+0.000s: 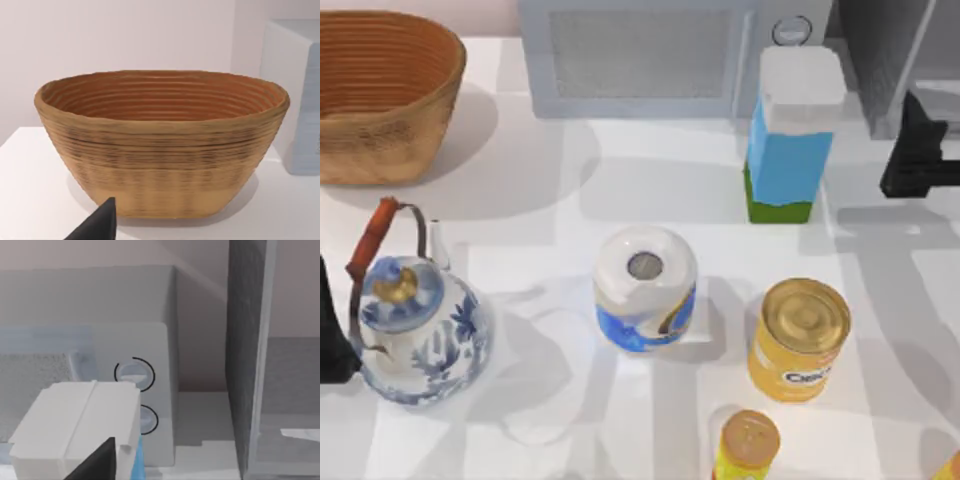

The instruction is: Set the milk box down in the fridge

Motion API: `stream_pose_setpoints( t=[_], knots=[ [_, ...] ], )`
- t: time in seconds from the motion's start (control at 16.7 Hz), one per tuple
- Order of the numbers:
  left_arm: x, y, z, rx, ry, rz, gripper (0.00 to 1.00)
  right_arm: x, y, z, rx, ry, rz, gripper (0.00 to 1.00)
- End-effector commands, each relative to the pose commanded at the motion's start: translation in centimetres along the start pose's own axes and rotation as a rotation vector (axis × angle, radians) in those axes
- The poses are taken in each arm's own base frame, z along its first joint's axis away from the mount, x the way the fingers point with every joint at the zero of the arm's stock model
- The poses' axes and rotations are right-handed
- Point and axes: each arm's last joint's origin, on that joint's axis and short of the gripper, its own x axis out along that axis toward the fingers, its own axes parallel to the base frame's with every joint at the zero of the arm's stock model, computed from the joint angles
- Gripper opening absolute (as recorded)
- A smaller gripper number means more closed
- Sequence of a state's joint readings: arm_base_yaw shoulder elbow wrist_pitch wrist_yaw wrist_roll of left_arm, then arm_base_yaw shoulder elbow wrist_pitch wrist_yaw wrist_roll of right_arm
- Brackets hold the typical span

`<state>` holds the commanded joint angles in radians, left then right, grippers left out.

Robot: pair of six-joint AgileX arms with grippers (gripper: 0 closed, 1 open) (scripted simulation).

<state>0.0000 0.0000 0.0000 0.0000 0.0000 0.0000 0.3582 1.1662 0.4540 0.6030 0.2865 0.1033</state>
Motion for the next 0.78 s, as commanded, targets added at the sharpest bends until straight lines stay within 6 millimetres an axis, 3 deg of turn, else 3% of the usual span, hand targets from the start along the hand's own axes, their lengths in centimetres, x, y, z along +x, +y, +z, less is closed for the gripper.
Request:
stream_pose_setpoints(
  t=[0.18, 0.36, 0.6, 0.78],
  knots=[
    [0.0, 0.0, 0.0, 0.000, 0.000, 0.000, 1.00, 4.8, 3.0, -2.2, -0.005, 0.032, -0.026, 1.00],
    [0.0, 0.0, 0.0, 0.000, 0.000, 0.000, 1.00, 8.4, 5.8, -6.0, -0.019, 0.062, -0.055, 1.00],
    [0.0, 0.0, 0.0, 0.000, 0.000, 0.000, 1.00, 10.7, 8.4, -10.9, -0.036, 0.087, -0.081, 1.00],
    [0.0, 0.0, 0.0, 0.000, 0.000, 0.000, 1.00, 11.1, 9.2, -12.8, -0.044, 0.096, -0.089, 1.00]
  ],
)
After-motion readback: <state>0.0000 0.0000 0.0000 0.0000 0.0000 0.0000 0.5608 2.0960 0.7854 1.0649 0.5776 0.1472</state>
